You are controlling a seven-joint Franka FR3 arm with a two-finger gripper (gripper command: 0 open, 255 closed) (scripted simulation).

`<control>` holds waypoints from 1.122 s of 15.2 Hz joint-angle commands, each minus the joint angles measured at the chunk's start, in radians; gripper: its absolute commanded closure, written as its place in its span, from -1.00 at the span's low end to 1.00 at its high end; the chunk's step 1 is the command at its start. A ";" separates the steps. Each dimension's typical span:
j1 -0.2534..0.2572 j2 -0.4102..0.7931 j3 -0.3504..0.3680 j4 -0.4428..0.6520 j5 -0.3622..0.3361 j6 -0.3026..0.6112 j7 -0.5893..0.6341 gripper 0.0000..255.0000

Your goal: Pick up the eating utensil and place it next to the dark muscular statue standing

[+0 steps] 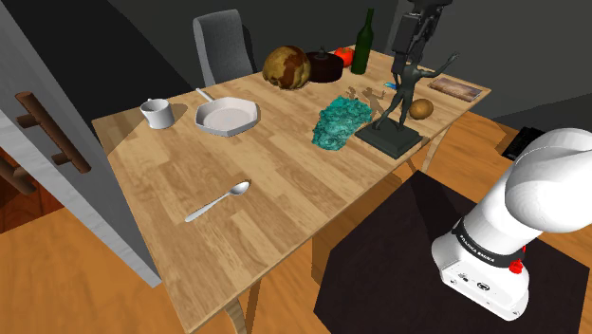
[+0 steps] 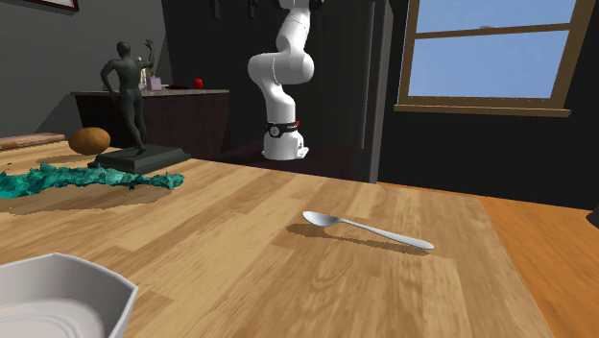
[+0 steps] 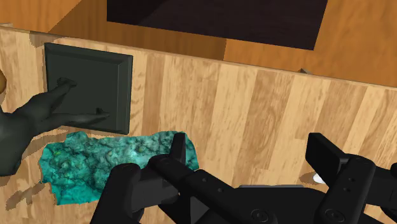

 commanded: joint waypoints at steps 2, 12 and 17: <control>0.003 0.020 0.015 -0.008 0.011 0.023 0.019 -1.00; 0.028 0.281 0.160 -0.018 0.089 0.257 0.202 -1.00; 0.035 0.449 0.226 0.026 0.096 0.365 0.296 -1.00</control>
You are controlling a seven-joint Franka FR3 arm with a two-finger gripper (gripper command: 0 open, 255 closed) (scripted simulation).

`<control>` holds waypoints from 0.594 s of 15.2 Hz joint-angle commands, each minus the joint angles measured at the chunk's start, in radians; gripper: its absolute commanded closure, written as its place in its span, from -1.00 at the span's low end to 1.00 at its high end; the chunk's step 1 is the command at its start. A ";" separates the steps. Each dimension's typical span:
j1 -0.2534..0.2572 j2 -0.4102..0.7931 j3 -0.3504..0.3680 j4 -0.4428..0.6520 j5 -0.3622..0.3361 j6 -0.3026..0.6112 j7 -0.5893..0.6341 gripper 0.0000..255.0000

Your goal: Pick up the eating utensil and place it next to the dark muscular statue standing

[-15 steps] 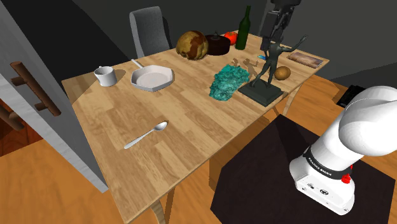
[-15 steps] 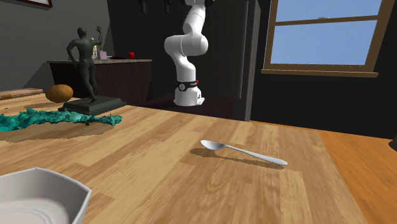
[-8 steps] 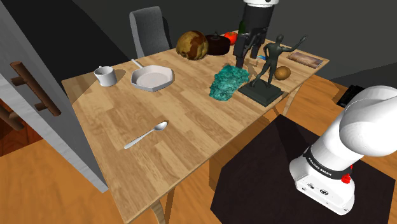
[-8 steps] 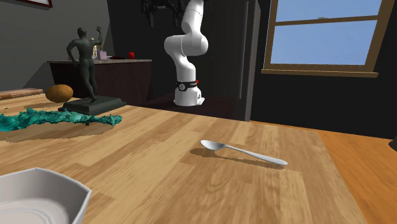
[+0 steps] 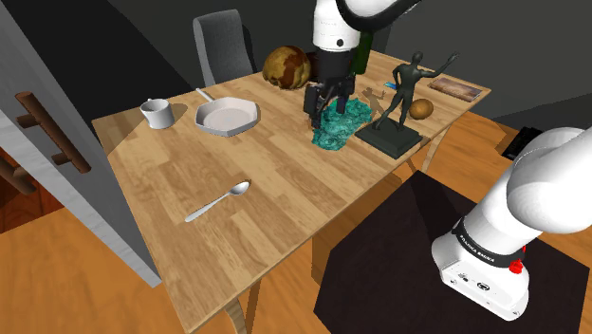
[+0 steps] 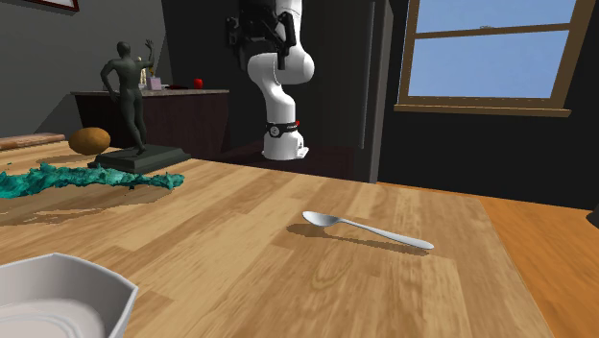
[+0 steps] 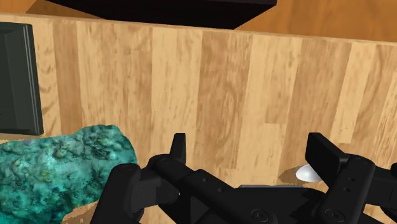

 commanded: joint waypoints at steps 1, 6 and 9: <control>0.002 0.079 0.027 0.030 -0.003 0.043 0.041 -1.00; 0.011 0.269 0.079 0.111 -0.033 0.131 0.144 -1.00; 0.023 0.389 0.099 0.175 -0.065 0.172 0.209 -1.00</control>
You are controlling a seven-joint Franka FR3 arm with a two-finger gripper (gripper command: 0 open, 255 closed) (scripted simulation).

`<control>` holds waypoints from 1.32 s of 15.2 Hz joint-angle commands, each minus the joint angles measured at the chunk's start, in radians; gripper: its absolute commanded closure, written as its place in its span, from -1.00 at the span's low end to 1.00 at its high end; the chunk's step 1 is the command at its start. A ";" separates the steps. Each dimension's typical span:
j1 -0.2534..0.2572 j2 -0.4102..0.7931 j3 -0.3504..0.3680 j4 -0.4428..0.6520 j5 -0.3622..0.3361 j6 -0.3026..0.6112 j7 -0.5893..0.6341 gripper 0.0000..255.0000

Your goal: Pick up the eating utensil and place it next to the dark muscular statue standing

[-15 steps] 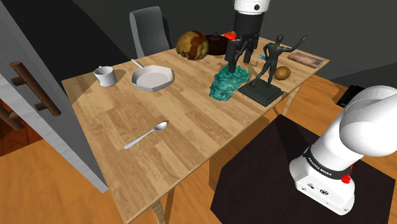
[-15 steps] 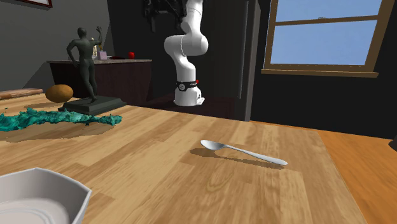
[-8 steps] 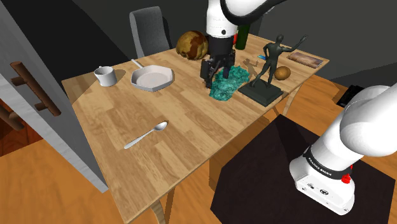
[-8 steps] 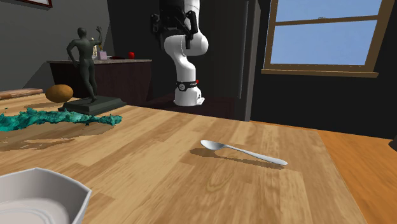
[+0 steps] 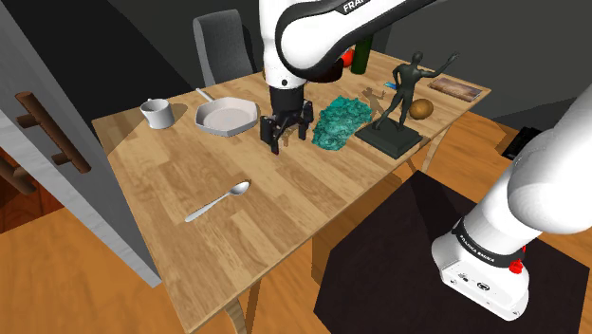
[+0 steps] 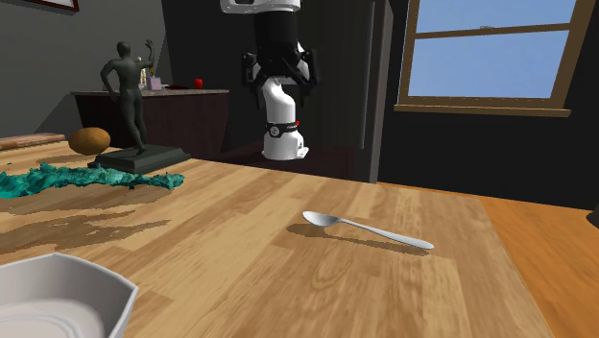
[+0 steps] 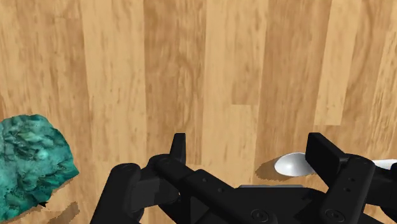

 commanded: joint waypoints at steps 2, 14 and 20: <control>0.017 0.121 0.014 0.066 -0.035 0.039 0.064 -1.00; 0.144 0.577 -0.014 0.442 -0.154 0.070 0.247 -1.00; 0.154 0.617 -0.023 0.417 -0.168 0.134 0.256 -1.00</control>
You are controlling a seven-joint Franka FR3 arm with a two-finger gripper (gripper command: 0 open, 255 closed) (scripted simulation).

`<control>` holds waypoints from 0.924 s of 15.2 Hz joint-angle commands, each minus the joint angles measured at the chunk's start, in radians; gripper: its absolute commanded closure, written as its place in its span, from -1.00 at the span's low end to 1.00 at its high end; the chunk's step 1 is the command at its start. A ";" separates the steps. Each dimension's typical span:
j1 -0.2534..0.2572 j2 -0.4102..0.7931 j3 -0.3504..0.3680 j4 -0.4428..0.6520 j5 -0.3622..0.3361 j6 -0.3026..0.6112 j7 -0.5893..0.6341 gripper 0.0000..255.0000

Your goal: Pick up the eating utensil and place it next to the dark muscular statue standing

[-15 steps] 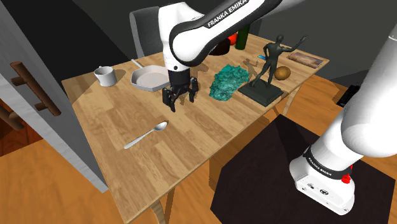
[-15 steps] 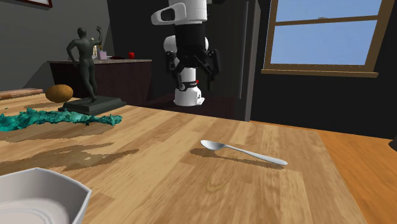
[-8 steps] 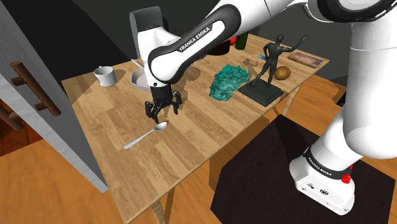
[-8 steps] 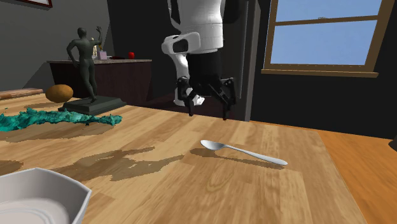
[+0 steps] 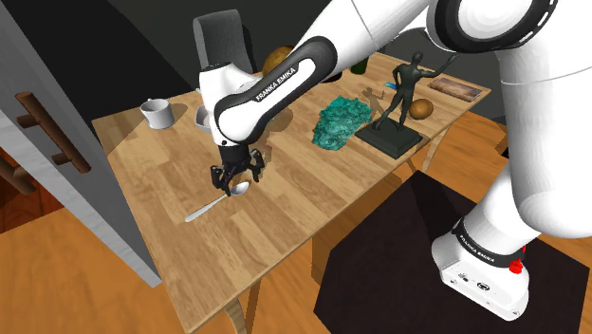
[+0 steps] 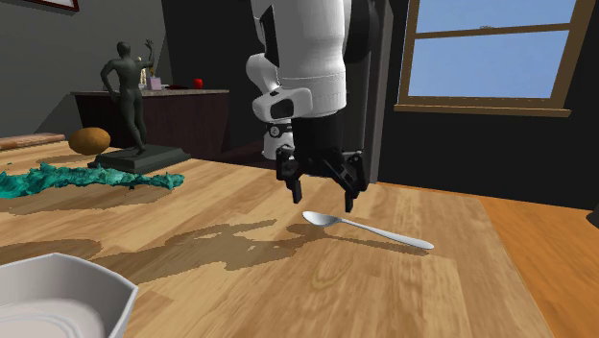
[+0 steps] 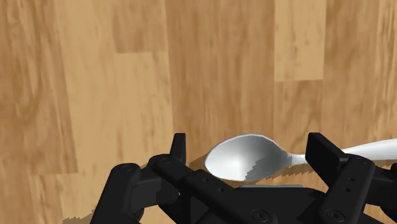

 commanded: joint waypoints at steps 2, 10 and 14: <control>0.005 0.019 -0.005 -0.008 -0.006 0.027 0.004 -1.00; 0.005 0.019 -0.005 -0.008 -0.006 0.027 0.004 1.00; 0.005 0.020 -0.005 -0.007 -0.006 0.027 0.004 1.00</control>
